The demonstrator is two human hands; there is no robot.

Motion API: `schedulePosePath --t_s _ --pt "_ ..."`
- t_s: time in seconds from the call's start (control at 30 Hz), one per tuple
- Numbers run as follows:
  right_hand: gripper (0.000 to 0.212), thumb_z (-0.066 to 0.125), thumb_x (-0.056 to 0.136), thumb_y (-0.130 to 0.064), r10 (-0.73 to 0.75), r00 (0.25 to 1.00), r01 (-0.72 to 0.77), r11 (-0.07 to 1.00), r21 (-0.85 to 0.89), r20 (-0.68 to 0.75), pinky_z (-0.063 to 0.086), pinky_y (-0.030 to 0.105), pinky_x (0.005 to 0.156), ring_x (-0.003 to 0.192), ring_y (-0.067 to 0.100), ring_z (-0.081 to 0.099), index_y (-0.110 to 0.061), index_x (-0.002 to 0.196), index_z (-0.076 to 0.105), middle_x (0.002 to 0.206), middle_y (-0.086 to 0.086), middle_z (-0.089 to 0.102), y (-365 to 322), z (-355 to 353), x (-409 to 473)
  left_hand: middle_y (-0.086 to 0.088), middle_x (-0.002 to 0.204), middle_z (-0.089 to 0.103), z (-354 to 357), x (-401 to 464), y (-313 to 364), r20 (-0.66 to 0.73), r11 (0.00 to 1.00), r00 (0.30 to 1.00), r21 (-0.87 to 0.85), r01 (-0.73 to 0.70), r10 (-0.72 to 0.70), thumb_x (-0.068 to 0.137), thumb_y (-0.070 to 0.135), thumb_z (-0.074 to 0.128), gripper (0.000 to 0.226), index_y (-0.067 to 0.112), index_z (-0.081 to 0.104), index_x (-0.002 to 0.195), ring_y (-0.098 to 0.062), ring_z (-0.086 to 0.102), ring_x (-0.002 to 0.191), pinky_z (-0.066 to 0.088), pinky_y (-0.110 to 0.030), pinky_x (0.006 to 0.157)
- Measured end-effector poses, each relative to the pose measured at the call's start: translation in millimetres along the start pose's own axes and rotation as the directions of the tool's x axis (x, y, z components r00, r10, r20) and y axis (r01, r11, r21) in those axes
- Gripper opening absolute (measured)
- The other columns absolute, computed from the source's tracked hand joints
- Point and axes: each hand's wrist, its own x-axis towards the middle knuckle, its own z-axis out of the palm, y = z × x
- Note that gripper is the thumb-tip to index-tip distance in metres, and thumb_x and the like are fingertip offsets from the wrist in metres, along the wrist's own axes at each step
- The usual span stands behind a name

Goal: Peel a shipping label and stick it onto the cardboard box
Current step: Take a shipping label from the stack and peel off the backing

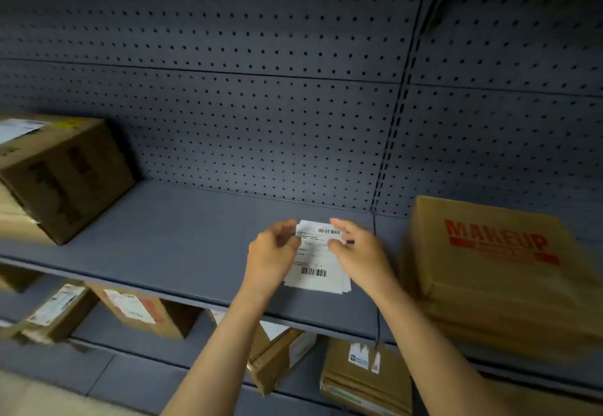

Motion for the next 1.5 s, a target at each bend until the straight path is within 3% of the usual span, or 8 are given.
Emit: schedulePosePath --t_s 0.1,0.4,0.5,0.73,0.93,1.07,1.37,1.5 --pt "0.042 0.061 0.093 -0.017 0.039 0.999 -0.035 0.991 -0.127 0.029 0.051 0.023 0.076 0.102 0.022 0.068 -0.022 0.135 0.062 0.136 0.005 0.064 4.6 9.2 -1.6 0.013 0.114 0.067 2.8 2.7 -7.2 0.041 0.999 0.998 -0.022 0.047 -0.046 0.097 0.018 0.059 0.033 0.025 0.068 0.128 -0.005 0.060 0.105 0.042 -0.020 0.088" --pt "0.037 0.059 0.093 -0.014 0.076 0.995 -0.067 0.990 -0.120 0.066 0.055 0.025 0.088 0.111 0.019 0.067 -0.019 0.129 0.067 0.137 0.004 0.064 12.0 24.4 -6.2 0.007 0.117 0.072 5.0 9.6 -23.5 0.054 0.984 0.995 -0.150 0.091 -0.084 0.094 0.012 0.062 0.033 0.024 0.070 0.124 -0.007 0.068 0.101 0.051 -0.025 0.091" --pt "0.036 0.058 0.093 -0.014 0.068 0.996 -0.058 0.988 -0.144 0.063 0.054 0.014 0.073 0.105 0.019 0.070 -0.019 0.126 0.069 0.136 0.003 0.066 15.5 26.4 -7.2 0.011 0.108 0.071 6.4 14.7 -26.5 0.032 0.977 0.997 -0.203 0.070 -0.065 0.090 0.006 0.070 0.034 0.030 0.067 0.114 0.009 0.066 0.086 0.053 -0.016 0.079" --pt "0.034 0.057 0.096 -0.014 0.066 0.997 -0.064 0.997 -0.046 0.040 0.054 0.014 0.055 0.086 0.010 0.072 -0.024 0.127 0.067 0.127 0.002 0.069 20.0 28.3 -7.7 0.006 0.089 0.077 12.0 19.2 -23.0 -0.007 0.991 1.000 -0.131 0.006 -0.007 0.088 0.018 0.077 0.040 0.025 0.064 0.125 0.000 0.070 0.075 0.046 -0.002 0.059" --pt "0.034 0.060 0.095 -0.012 -0.073 0.966 0.078 0.997 0.011 -0.248 0.053 0.017 0.078 0.096 0.005 0.065 -0.028 0.124 0.065 0.120 -0.007 0.067 -9.6 -11.2 -2.1 0.007 0.086 0.080 -11.3 16.6 10.0 -0.055 0.934 0.998 -0.353 -0.049 0.032 0.089 0.021 0.075 0.035 0.026 0.066 0.123 -0.008 0.075 0.083 0.058 -0.029 0.079" --pt "0.038 0.063 0.095 -0.019 -0.136 0.935 0.164 0.985 0.058 -0.328 0.048 0.013 0.073 0.088 -0.002 0.064 -0.031 0.131 0.059 0.120 -0.013 0.061 -43.3 -40.3 2.5 0.007 0.082 0.079 -34.8 8.5 46.8 -0.088 0.865 0.991 -0.483 -0.135 0.105 0.089 0.017 0.076 0.033 0.027 0.065 0.118 0.000 0.074 0.076 0.051 -0.010 0.065" --pt "0.011 0.070 0.090 -0.028 -0.208 0.939 0.279 0.926 0.255 -0.272 0.052 0.013 0.070 0.076 -0.004 0.069 -0.030 0.097 0.078 0.089 -0.012 0.079 -125.0 -81.7 -14.0 0.005 0.081 0.078 -70.7 -11.7 105.9 -0.130 0.762 0.956 -0.581 -0.287 0.262 0.090 0.014 0.074 0.031 0.028 0.065 0.116 -0.003 0.073 0.073 0.054 -0.016 0.064" --pt "0.009 0.072 0.089 -0.021 -0.219 0.948 0.279 0.920 0.276 -0.230 0.052 0.011 0.062 0.065 -0.001 0.068 -0.023 0.090 0.080 0.084 -0.009 0.080 -139.7 -91.2 -24.1 0.009 0.097 0.077 -74.3 -9.6 109.8 -0.243 0.818 0.932 -0.455 -0.353 0.268 0.088 0.021 0.077 0.035 0.038 0.063 0.115 -0.010 0.071 0.092 0.057 -0.036 0.088"
